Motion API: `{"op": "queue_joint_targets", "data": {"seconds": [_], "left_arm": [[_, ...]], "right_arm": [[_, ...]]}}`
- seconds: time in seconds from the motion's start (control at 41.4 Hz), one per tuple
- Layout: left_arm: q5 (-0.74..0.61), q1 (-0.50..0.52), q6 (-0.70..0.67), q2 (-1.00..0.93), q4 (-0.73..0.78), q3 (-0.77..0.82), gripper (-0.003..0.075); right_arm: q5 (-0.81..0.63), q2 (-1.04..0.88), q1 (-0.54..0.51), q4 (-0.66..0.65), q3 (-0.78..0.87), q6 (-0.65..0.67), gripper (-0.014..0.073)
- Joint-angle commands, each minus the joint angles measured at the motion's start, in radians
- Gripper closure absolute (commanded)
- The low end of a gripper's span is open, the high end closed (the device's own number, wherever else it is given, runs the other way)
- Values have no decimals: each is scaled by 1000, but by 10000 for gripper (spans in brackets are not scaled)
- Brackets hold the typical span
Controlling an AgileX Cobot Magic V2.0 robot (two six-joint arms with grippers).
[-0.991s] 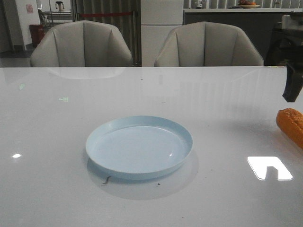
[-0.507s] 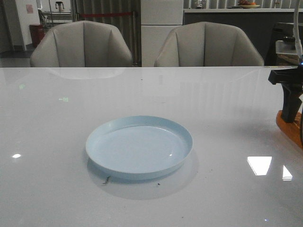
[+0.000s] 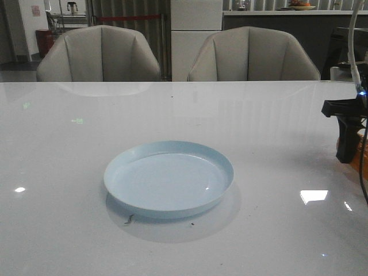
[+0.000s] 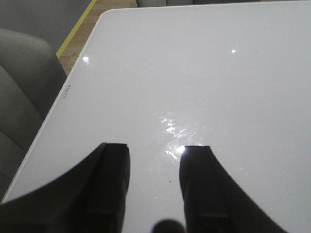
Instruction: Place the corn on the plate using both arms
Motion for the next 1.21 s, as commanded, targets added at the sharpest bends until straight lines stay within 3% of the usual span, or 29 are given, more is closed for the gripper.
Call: {"op": "queue_joint_targets", "data": {"seconds": [0.0,0.097,0.266,0.411,0.773,0.991,1.184], "left_arm": [[-72,3,-2,-6,0,-29,395],[-72,3,-2,-6,0,-29,394],[-72,3,-2,-6,0,-29,394],[-72,3,-2,-3,0,-29,395],[-72,3,-2,-3,0,-29,394],[-72,3,-2,-3,0,-29,394],[-72,3,-2,-3,0,-29,394]], "right_arm": [[2,-27,-2,-7,-21,-3,302],[18,-27,-2,-1,-40,-3,396],[88,-27,-2,65,-128,-49,444],[180,-27,14,151,-244,-65,547],[273,-27,258,178,-489,-65,537],[230,-2,439,178,-513,-65,537],[230,75,540,178,-513,-65,535]]}}
